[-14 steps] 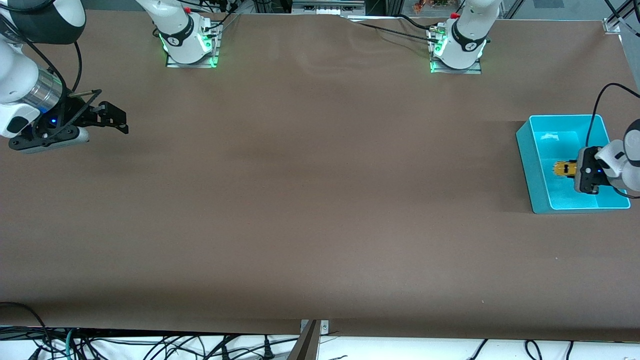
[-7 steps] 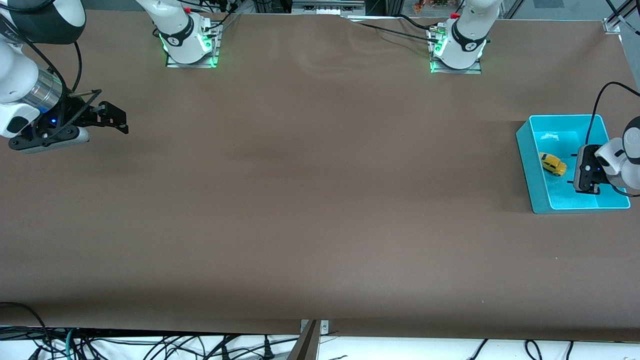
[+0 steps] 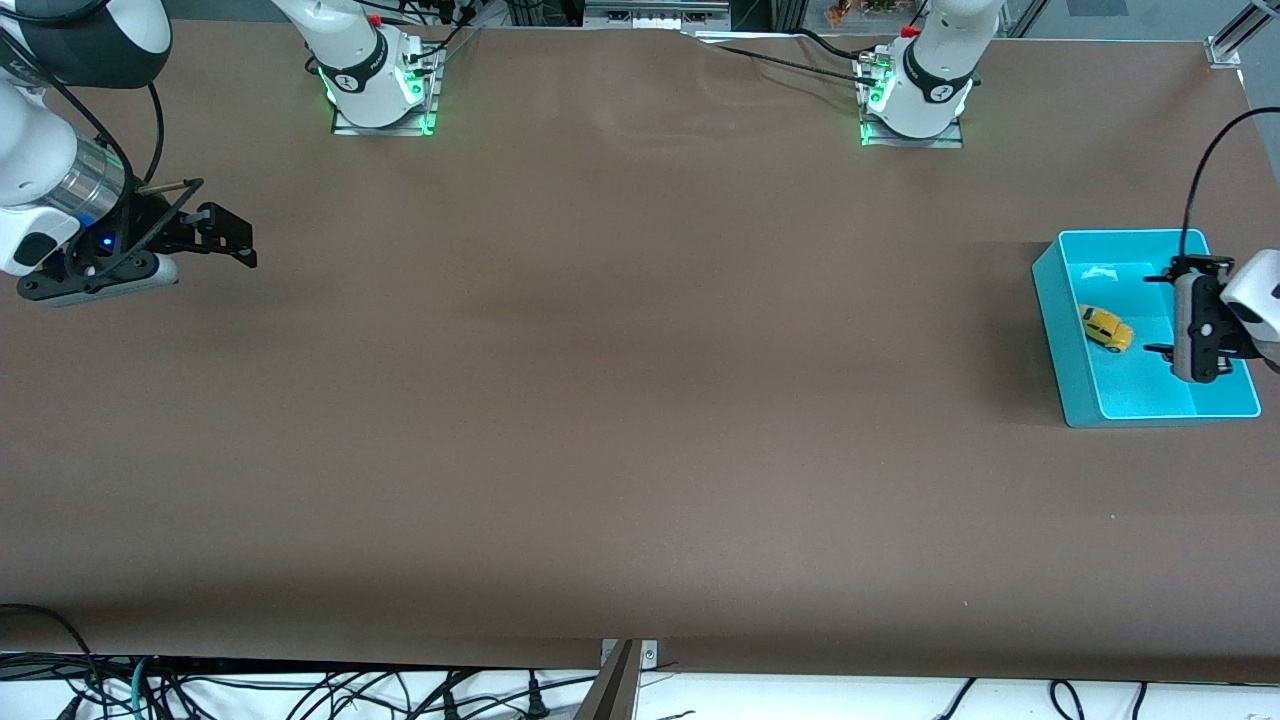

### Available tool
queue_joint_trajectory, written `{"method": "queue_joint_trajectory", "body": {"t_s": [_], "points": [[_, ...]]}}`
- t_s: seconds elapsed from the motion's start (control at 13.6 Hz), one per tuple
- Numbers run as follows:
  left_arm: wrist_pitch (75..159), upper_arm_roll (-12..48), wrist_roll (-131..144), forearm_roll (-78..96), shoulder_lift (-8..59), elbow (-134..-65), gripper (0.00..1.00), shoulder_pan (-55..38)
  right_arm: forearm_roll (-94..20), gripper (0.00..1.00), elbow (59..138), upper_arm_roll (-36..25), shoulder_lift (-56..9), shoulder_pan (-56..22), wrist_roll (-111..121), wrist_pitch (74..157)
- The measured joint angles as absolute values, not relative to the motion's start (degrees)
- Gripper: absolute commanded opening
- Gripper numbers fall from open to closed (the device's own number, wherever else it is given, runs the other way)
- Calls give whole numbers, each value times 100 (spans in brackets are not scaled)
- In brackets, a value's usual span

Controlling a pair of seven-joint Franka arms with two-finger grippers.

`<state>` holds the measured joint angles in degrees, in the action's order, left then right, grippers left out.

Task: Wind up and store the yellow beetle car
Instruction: 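Open the left gripper to drop the car inside the tray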

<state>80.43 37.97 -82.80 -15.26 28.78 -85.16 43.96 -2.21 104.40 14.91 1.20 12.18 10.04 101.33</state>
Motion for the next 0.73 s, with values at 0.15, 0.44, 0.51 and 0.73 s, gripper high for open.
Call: {"method": "queue_joint_trajectory", "body": {"t_s": [0.15,0.44,0.51,0.73], "points": [[7722,4357,-7375,-1498,2860,-8331,100,4391,-220,100,10439,1491,120,1218,1004,10133],[7407,5523,-5520,-1494,2766,-8058,100,4381,-220,100,10438,1491,119,1217,1004,10133],[7391,5754,-5032,-1494,2741,-8043,100,4378,-220,100,10438,1491,120,1217,1004,10133],[7392,5905,-3860,-1489,2487,-7998,100,4098,-219,100,10437,1491,119,1216,1004,10133]]}}
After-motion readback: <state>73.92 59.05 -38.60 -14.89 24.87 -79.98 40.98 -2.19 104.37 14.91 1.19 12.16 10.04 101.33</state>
